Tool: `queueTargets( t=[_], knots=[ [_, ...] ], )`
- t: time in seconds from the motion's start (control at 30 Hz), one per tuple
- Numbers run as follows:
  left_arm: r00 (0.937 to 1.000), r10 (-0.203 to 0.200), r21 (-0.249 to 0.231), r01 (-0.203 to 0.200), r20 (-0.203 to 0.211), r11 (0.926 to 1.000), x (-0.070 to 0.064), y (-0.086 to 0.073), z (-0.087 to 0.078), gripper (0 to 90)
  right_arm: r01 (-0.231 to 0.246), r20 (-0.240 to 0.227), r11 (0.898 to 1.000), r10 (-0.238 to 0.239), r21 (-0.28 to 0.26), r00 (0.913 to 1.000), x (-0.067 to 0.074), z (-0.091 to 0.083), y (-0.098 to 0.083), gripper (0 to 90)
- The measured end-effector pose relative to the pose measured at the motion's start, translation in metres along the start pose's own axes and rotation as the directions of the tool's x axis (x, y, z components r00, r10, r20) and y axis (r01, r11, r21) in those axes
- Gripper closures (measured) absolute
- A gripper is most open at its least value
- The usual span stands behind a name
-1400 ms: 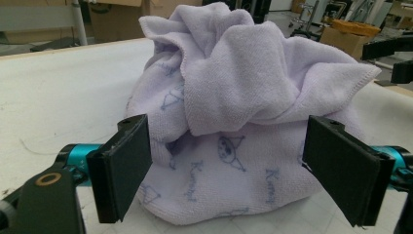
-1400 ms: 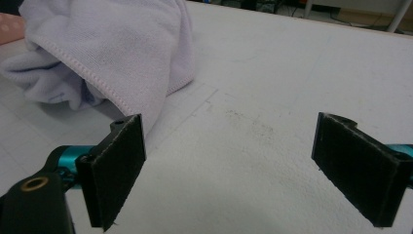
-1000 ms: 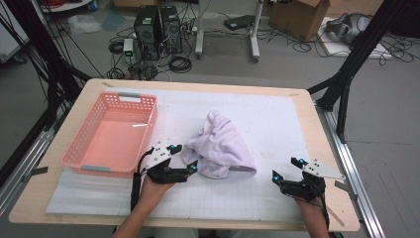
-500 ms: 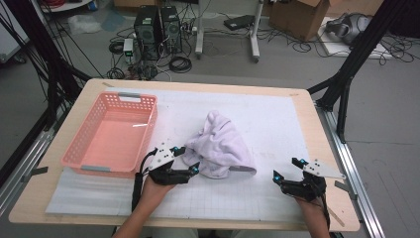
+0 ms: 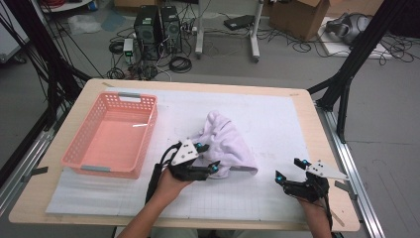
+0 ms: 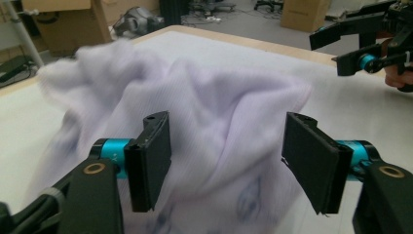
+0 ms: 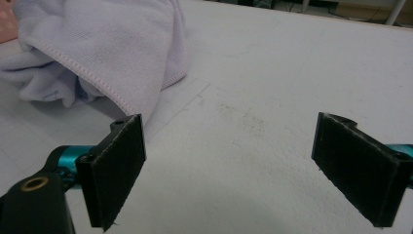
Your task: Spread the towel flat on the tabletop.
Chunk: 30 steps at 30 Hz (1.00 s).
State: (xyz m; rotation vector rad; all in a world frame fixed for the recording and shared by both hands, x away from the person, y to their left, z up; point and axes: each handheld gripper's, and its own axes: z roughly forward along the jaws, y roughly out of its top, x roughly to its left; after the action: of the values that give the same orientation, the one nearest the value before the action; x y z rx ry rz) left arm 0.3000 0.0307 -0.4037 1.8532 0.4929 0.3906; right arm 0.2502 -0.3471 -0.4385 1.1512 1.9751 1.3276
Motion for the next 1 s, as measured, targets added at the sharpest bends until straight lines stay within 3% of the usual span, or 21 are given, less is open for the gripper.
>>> queueTargets(
  t=[0.13,0.27,0.4,0.47,0.5,0.6,0.63,0.73,0.8,0.87,0.93,1.0],
  knots=[
    [0.9988,0.028,0.041,-0.030,0.040,0.9987,-0.007,0.016,0.019,33.7,-0.001,-0.004,1.000,0.001,0.001,1.0000,0.000,0.000,0.000,11.1],
    [0.9958,0.050,0.103,-0.058,0.077,0.9930,-0.014,0.016,0.038,32.6,-0.003,-0.009,1.000,0.003,0.001,1.0000,-0.001,0.000,-0.001,11.1],
    [0.9935,0.083,0.191,-0.097,0.078,0.9768,-0.018,0.009,0.056,29.4,-0.004,-0.014,1.000,0.004,0.001,0.9999,0.000,0.000,-0.001,11.1],
    [0.9947,0.090,0.212,-0.099,0.049,0.9723,-0.017,0.008,0.062,35.8,-0.003,-0.016,1.000,0.003,0.000,0.9999,0.000,0.001,-0.001,11.1],
    [0.9951,0.090,0.217,-0.097,0.041,0.9714,-0.015,0.009,0.062,43.0,-0.003,-0.017,1.000,0.003,-0.001,0.9999,0.000,0.001,0.000,11.1],
    [0.9981,0.058,0.206,-0.060,0.019,0.9766,-0.007,0.009,0.061,76.8,-0.001,-0.022,1.000,0.001,0.000,0.9998,0.000,0.002,0.000,11.1],
    [0.9991,0.037,0.198,-0.040,0.018,0.9794,-0.004,0.009,0.061,80.0,-0.004,-0.025,1.000,0.004,0.003,0.9997,0.000,0.003,-0.001,11.1],
    [0.9990,-0.043,0.142,0.040,0.015,0.9891,0.005,0.011,0.056,82.2,-0.004,-0.037,1.000,0.005,0.013,0.9993,0.001,0.006,-0.001,11.8],
    [0.9963,-0.085,0.103,0.083,0.015,0.9912,0.011,0.014,0.052,82.2,-0.001,-0.061,1.000,0.002,0.025,0.9982,0.002,0.009,0.000,17.7],
    [0.9959,-0.090,0.083,0.089,0.002,0.9926,0.014,0.021,0.050,82.2,-0.001,-0.067,0.999,0.003,0.032,0.9978,0.005,0.014,0.003,17.9],
    [0.9951,-0.099,0.057,0.099,-0.007,0.9934,0.019,0.029,0.048,82.1,-0.003,-0.106,1.000,0.006,0.030,0.9944,0.009,0.019,0.005,19.7],
    [0.9944,-0.104,0.040,0.105,-0.020,0.9937,0.024,0.036,0.047,82.1,0.024,-0.144,0.999,-0.019,0.029,0.9894,0.016,0.024,0.007,24.9]
  ],
)
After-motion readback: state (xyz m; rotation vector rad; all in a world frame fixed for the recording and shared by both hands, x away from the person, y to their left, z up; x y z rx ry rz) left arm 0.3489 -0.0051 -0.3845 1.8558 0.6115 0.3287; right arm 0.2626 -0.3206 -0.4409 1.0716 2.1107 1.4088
